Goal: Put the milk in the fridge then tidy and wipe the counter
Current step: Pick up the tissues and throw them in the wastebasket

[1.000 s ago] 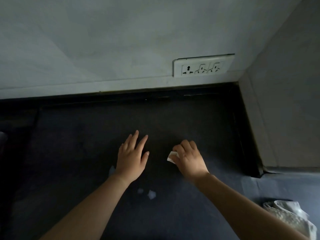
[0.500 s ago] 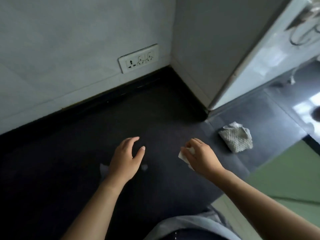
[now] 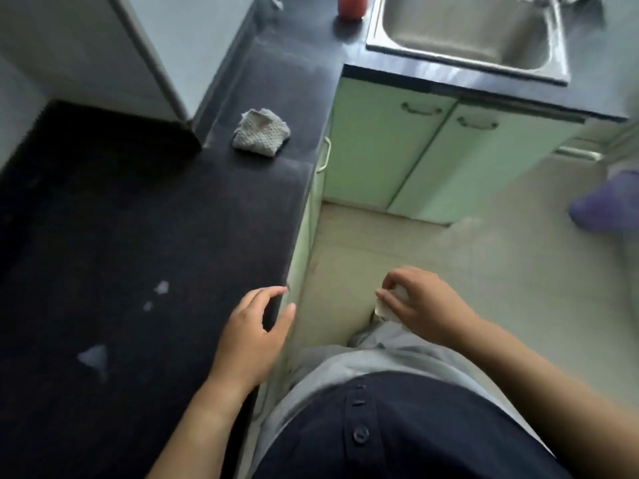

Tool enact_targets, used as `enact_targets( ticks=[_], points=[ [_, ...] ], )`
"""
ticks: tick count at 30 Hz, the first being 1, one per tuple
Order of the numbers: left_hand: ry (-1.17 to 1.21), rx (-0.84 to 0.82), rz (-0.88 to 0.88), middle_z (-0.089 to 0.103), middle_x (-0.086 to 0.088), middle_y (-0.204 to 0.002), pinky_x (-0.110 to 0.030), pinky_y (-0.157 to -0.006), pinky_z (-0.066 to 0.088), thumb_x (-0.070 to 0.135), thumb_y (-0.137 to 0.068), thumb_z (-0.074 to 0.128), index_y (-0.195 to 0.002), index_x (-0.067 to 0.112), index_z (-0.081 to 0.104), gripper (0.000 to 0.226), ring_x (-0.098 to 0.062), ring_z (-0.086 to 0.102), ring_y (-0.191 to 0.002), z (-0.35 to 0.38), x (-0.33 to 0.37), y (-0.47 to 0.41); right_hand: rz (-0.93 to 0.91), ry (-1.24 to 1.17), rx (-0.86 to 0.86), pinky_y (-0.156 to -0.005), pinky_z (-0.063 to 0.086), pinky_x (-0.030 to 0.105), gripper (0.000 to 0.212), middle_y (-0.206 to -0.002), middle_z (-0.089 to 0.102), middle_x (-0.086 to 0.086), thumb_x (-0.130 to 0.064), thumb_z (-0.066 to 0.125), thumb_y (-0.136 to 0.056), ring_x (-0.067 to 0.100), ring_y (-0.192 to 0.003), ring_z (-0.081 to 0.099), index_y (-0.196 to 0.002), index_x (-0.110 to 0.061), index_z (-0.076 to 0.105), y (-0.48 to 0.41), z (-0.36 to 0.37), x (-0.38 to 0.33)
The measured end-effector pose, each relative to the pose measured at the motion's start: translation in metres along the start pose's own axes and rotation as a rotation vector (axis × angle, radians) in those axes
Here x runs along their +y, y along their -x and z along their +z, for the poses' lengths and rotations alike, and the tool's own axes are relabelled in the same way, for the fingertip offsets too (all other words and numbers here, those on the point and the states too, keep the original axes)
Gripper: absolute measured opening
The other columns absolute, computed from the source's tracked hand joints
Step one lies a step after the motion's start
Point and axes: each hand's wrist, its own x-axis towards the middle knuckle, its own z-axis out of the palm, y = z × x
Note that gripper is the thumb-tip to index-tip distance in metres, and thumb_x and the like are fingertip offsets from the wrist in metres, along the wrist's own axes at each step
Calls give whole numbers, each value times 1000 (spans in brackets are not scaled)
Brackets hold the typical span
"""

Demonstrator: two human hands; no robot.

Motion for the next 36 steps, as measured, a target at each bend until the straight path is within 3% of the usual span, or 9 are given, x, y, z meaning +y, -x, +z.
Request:
enact_targets(
  ticks=[3,6,8,12,16,20,24,30,36],
  points=[
    [-79,-61,40,57,8,-118,-26,-86,38,36,-87,55,-113,27,60,27,-8,51,-104,13,24,-15,118,-68,136,-66,40,32,18,-78,57,0,-32,57,-87,22,-74,53,-79,-16,58,30,-17,28],
    [-121,-129,100,54,11,-117,-27,-82,37,40,-88,52,-114,31,57,27,-4,49,-95,36,59,-32,195,-138,267,-65,39,31,17,-75,56,-1,-30,59,-86,19,-71,51,-78,-15,58,53,-36,58],
    [-135,-194,155,54,14,-117,-26,-83,37,42,-89,51,-114,33,56,28,-3,49,-104,61,88,-41,236,-174,328,-64,38,30,17,-73,53,-3,-29,59,-86,17,-69,50,-76,-16,57,72,-50,82],
    [-76,-281,245,61,12,-110,-17,-73,40,36,-89,54,-108,30,60,21,-5,56,-103,137,159,-49,331,-201,413,-58,27,17,16,-71,52,-5,-27,58,-87,11,-65,44,-75,-18,55,125,-81,149],
    [54,-402,293,67,10,-101,-30,-81,47,27,-89,56,-100,27,63,13,-3,61,-95,233,239,-34,469,-206,465,-56,28,19,17,-70,51,-10,-31,55,-89,9,-64,46,-76,-20,56,190,-111,224],
    [19,-594,403,67,12,-102,-30,-84,49,30,-89,55,-100,29,63,13,3,60,-94,318,311,-17,612,-240,582,-58,28,22,16,-71,53,-7,-29,57,-88,11,-64,47,-75,-20,54,245,-133,281],
    [-71,-737,514,66,15,-102,-32,-85,51,35,-89,54,-103,29,62,17,6,59,-95,368,366,-14,750,-360,660,-57,35,15,17,-69,55,-12,-32,56,-88,4,-66,51,-71,-28,52,285,-143,314],
    [-160,-832,546,66,18,-100,-32,-85,51,36,-88,54,-100,34,61,14,10,58,-93,436,421,-48,926,-498,771,-58,38,11,17,-70,58,-13,-33,57,-87,0,-69,53,-72,-25,56,298,-159,378],
    [-177,-867,588,65,20,-101,-25,-82,48,42,-86,52,-100,38,60,16,11,57,-94,528,498,-115,957,-490,782,-58,35,10,16,-72,58,-13,-31,57,-87,0,-72,52,-72,-25,56,264,-221,485]
  ],
)
